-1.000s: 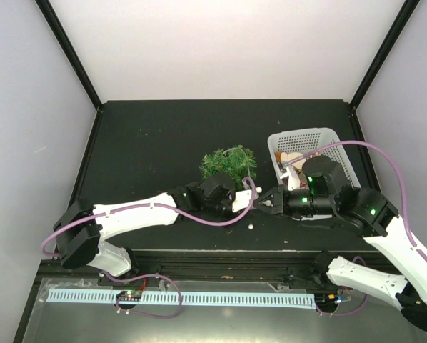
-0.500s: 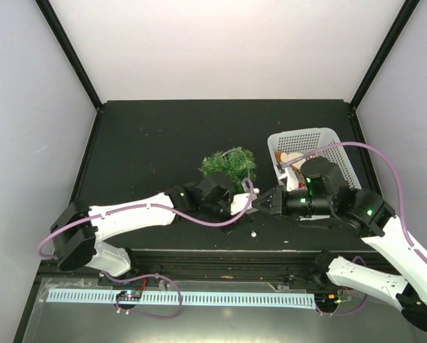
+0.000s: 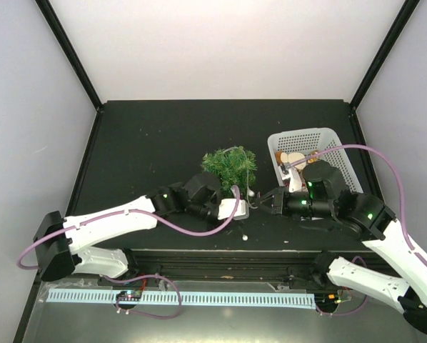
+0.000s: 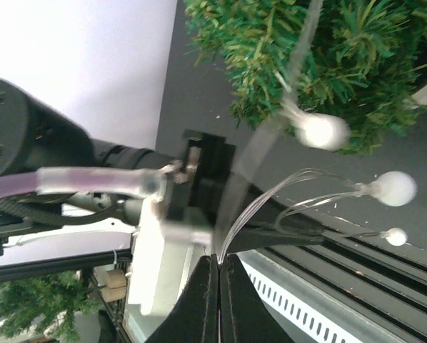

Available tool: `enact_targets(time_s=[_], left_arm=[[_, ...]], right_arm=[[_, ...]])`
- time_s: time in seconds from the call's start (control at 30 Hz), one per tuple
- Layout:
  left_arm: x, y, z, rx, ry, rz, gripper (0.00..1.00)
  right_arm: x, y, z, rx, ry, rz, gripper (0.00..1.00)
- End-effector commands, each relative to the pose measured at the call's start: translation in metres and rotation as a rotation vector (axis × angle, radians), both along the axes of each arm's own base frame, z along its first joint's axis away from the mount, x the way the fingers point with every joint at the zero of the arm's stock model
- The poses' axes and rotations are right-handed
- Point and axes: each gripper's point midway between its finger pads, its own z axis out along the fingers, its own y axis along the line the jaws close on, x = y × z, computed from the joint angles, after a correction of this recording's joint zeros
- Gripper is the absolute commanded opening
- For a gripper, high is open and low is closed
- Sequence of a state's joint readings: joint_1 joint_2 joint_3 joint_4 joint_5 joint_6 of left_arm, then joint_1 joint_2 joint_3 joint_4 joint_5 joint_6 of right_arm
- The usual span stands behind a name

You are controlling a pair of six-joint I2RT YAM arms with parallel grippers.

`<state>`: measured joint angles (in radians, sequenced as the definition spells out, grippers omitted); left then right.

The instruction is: Decorate the small christmas tree

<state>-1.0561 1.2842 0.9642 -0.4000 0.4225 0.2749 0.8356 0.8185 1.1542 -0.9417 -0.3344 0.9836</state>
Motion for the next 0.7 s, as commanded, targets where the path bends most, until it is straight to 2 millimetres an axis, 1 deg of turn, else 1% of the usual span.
enact_targets(time_s=[0.0,0.1,0.27,0.47,0.67], left_arm=[[-0.007,0.016,0.007,0.012,-0.048,-0.029,0.02],[-0.004,0.023,0.008,0.03,-0.077,-0.011,0.02],[-0.006,0.035,0.004,0.056,-0.101,-0.016,0.02],[-0.003,0.052,0.004,0.091,-0.153,-0.005,0.02],[0.013,0.074,0.011,0.136,-0.298,0.017,0.02]], right_arm=[[0.009,-0.003,-0.001,-0.002,-0.028,-0.055,0.02],[0.013,-0.005,-0.005,-0.008,-0.03,-0.08,0.02],[0.019,-0.013,-0.011,-0.023,-0.036,-0.133,0.02],[0.026,-0.03,-0.023,-0.065,-0.029,-0.228,0.02],[0.032,-0.04,-0.035,-0.088,-0.021,-0.296,0.02]])
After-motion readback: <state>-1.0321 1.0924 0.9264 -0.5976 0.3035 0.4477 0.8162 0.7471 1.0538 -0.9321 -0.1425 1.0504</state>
